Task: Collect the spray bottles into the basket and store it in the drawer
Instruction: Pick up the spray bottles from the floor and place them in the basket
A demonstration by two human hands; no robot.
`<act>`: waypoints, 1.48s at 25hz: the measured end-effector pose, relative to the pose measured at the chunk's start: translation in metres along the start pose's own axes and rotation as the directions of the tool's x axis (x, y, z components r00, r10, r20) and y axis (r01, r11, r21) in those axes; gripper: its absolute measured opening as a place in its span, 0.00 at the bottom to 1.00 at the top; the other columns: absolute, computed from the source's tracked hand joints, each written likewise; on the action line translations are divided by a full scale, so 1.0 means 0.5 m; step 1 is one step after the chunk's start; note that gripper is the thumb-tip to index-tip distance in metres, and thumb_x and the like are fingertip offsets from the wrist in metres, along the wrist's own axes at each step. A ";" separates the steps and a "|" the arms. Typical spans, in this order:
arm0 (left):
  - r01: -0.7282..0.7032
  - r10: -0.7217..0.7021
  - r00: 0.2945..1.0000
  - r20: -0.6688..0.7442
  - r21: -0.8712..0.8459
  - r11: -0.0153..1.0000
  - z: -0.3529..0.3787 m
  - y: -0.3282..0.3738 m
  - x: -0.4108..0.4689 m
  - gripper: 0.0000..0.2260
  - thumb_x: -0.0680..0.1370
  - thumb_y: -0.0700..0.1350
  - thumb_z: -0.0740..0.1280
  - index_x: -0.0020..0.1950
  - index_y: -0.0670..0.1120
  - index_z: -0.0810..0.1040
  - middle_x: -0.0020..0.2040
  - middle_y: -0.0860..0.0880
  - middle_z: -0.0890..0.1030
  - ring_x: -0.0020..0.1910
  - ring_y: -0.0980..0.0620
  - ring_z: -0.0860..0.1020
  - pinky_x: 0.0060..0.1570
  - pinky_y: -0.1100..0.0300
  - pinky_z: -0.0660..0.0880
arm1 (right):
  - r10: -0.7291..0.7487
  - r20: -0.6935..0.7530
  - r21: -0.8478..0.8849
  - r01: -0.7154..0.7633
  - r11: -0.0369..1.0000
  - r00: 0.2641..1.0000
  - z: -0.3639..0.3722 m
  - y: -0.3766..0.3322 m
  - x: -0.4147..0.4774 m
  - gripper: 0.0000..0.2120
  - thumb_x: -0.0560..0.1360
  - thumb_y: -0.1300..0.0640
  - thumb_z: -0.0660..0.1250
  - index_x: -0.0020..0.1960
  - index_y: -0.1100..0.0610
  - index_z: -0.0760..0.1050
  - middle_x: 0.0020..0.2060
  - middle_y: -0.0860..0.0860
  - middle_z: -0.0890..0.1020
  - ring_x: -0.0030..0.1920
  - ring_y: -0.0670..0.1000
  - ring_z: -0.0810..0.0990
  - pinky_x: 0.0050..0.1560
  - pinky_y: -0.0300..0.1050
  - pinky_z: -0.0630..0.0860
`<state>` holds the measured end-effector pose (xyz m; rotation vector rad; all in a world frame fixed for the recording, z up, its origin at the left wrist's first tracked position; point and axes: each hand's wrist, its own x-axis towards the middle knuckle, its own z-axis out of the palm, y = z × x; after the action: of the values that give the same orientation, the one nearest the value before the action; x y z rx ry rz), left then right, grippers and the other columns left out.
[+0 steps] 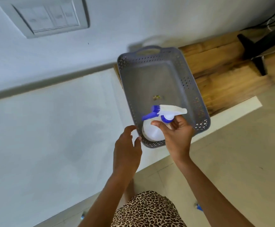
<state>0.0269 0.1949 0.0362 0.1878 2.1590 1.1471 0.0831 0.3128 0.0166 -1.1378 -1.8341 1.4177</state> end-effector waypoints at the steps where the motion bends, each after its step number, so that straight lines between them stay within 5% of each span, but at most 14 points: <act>1: 0.026 -0.026 1.000 0.016 0.002 1.000 0.005 -0.003 0.011 0.18 0.76 0.41 0.64 0.66 0.51 0.67 0.66 0.48 0.74 0.61 0.49 0.76 0.59 0.54 0.74 | -0.007 0.000 -0.024 0.007 1.000 1.000 0.000 0.009 0.001 0.22 0.62 0.60 0.78 0.54 0.56 0.77 0.50 0.47 0.82 0.52 0.49 0.82 0.52 0.38 0.79; 4: 0.130 -0.124 0.990 0.066 -0.088 0.988 0.024 -0.014 0.035 0.23 0.76 0.38 0.64 0.69 0.51 0.65 0.66 0.46 0.75 0.60 0.48 0.77 0.56 0.51 0.77 | -0.017 0.012 -0.039 0.017 0.999 1.000 0.001 0.025 0.009 0.23 0.62 0.58 0.78 0.55 0.53 0.77 0.48 0.42 0.81 0.51 0.45 0.82 0.49 0.32 0.78; 8: 0.210 -0.194 0.977 0.088 -0.235 0.949 0.052 -0.029 0.034 0.21 0.76 0.36 0.63 0.68 0.49 0.67 0.53 0.49 0.81 0.47 0.57 0.80 0.35 0.71 0.76 | -0.011 0.023 -0.046 0.012 0.999 1.000 -0.006 0.036 0.004 0.24 0.61 0.54 0.78 0.55 0.52 0.76 0.48 0.41 0.81 0.51 0.42 0.82 0.48 0.32 0.78; 11: 0.212 -0.210 0.977 0.039 -0.283 0.935 0.070 -0.034 0.029 0.20 0.76 0.36 0.63 0.67 0.48 0.69 0.45 0.53 0.79 0.37 0.64 0.77 0.28 0.75 0.73 | -0.006 0.043 -0.048 0.008 0.999 0.999 -0.014 0.045 0.000 0.24 0.62 0.57 0.77 0.56 0.50 0.75 0.49 0.38 0.80 0.52 0.38 0.80 0.49 0.32 0.78; 16: 0.226 -0.224 0.974 0.040 -0.272 0.935 0.091 -0.029 0.027 0.20 0.77 0.38 0.62 0.68 0.48 0.67 0.57 0.45 0.81 0.52 0.50 0.81 0.36 0.71 0.77 | 0.001 0.060 -0.055 0.003 0.998 0.998 -0.026 0.048 0.013 0.27 0.60 0.48 0.74 0.57 0.53 0.75 0.50 0.37 0.79 0.51 0.33 0.79 0.47 0.28 0.76; 21: 0.211 -0.204 0.977 0.055 -0.264 0.941 0.075 -0.037 0.013 0.19 0.76 0.42 0.65 0.67 0.47 0.68 0.62 0.43 0.78 0.56 0.45 0.79 0.51 0.53 0.79 | -0.024 0.032 -0.177 0.029 0.984 0.999 -0.049 0.059 -0.009 0.31 0.62 0.57 0.78 0.63 0.57 0.72 0.55 0.47 0.79 0.55 0.44 0.78 0.51 0.30 0.77; 26: 0.183 -0.205 0.979 -0.004 -0.436 0.881 0.001 -0.087 -0.070 0.10 0.77 0.46 0.64 0.57 0.47 0.75 0.55 0.45 0.81 0.43 0.53 0.82 0.38 0.65 0.80 | -0.136 -0.009 -0.211 0.131 0.969 0.991 -0.049 0.047 -0.134 0.37 0.68 0.60 0.73 0.71 0.57 0.58 0.70 0.47 0.64 0.70 0.39 0.62 0.69 0.34 0.63; 31: 0.162 -0.217 0.965 -0.147 -0.316 0.935 -0.104 -0.233 -0.246 0.05 0.77 0.46 0.63 0.50 0.50 0.77 0.51 0.47 0.82 0.44 0.51 0.82 0.44 0.56 0.78 | -0.369 0.279 -0.204 0.431 0.879 0.886 -0.010 0.027 -0.354 0.28 0.73 0.57 0.67 0.69 0.58 0.60 0.71 0.54 0.65 0.71 0.44 0.63 0.70 0.34 0.61; 37: 0.365 -0.406 0.842 -0.354 -0.180 0.913 -0.208 -0.556 -0.557 0.06 0.76 0.43 0.64 0.50 0.46 0.78 0.50 0.44 0.84 0.49 0.46 0.81 0.50 0.56 0.75 | -0.242 0.712 -0.215 0.532 0.819 0.659 0.033 0.062 -0.692 0.19 0.76 0.55 0.63 0.65 0.57 0.66 0.69 0.51 0.67 0.71 0.49 0.63 0.71 0.37 0.60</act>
<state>0.2236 -0.1594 -0.0020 -0.5482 2.3138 1.1193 0.2476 0.0065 0.0067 -0.3046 -2.7815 1.2761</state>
